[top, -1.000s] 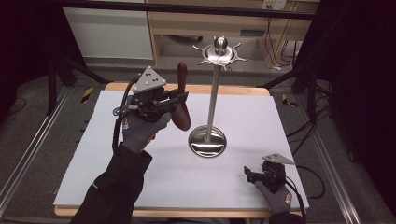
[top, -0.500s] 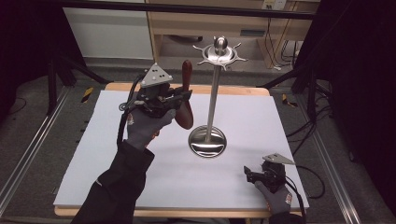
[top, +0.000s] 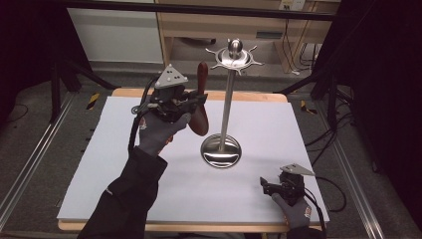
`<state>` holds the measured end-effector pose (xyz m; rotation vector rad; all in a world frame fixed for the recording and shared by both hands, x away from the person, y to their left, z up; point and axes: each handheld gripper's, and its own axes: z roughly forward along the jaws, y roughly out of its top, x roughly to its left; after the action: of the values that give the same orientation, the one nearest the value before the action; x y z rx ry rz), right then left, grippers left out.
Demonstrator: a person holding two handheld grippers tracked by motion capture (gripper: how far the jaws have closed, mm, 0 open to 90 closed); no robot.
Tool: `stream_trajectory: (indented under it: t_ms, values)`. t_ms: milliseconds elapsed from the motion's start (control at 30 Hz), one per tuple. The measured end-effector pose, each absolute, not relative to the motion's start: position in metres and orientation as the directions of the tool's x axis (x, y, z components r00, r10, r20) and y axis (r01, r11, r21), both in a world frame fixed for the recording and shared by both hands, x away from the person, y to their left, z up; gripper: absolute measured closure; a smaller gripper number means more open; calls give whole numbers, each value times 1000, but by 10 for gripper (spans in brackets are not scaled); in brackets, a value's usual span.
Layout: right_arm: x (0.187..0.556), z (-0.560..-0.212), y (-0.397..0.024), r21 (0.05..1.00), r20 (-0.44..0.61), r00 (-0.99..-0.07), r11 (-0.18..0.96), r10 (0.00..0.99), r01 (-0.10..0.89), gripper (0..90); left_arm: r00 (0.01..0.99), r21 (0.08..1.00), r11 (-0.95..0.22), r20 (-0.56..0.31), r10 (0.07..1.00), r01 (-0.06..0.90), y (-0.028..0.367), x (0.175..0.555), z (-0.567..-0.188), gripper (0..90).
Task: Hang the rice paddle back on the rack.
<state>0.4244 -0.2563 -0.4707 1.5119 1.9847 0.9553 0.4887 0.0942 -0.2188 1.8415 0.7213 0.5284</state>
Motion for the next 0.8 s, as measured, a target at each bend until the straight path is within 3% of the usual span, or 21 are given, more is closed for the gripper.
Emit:
stream_trajectory:
  t_ms: [800]
  values:
    - [425,-471,-256,758,47,-288,154,956,634,116,725,925,-294,30,688,241,86,496,-219,775]
